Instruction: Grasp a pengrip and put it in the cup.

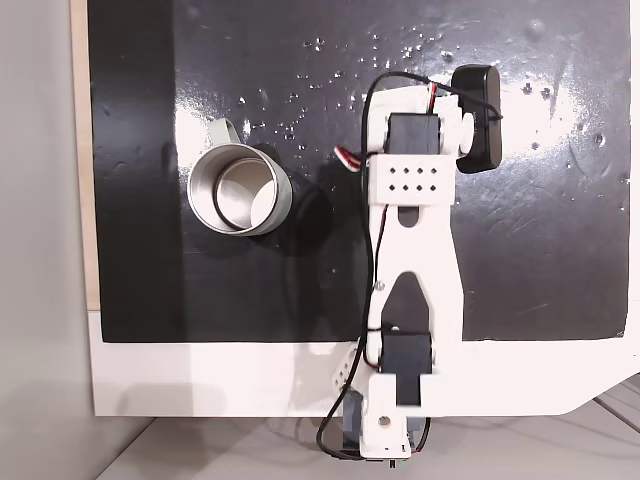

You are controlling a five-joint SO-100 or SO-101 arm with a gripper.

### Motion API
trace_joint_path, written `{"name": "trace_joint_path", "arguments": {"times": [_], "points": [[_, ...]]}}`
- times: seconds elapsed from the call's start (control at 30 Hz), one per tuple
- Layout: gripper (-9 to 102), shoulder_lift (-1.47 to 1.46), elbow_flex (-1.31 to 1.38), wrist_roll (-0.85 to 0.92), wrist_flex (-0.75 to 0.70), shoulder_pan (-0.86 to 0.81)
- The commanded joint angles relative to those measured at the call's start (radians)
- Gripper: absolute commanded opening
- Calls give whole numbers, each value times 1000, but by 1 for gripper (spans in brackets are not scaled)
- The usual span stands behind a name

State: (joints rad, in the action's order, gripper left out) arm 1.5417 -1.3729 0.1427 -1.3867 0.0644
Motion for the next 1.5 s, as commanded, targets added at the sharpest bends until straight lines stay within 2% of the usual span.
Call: {"name": "trace_joint_path", "arguments": {"times": [0.0,0.13,0.23,0.43,0.57,0.73,1.03,1.17,1.23,1.3,1.47], "points": [[0,219,8,-34,-98,89],[0,299,110,-89,-207,219],[0,276,215,-124,-238,304],[0,72,460,-156,-276,423],[0,-83,664,-153,-351,514],[0,-106,652,-141,-360,581],[0,-52,588,-129,-374,588],[21,-43,589,-120,-374,592],[27,-40,589,-115,-374,597],[30,-40,586,-114,-374,598],[30,-40,586,-112,-376,595]]}}
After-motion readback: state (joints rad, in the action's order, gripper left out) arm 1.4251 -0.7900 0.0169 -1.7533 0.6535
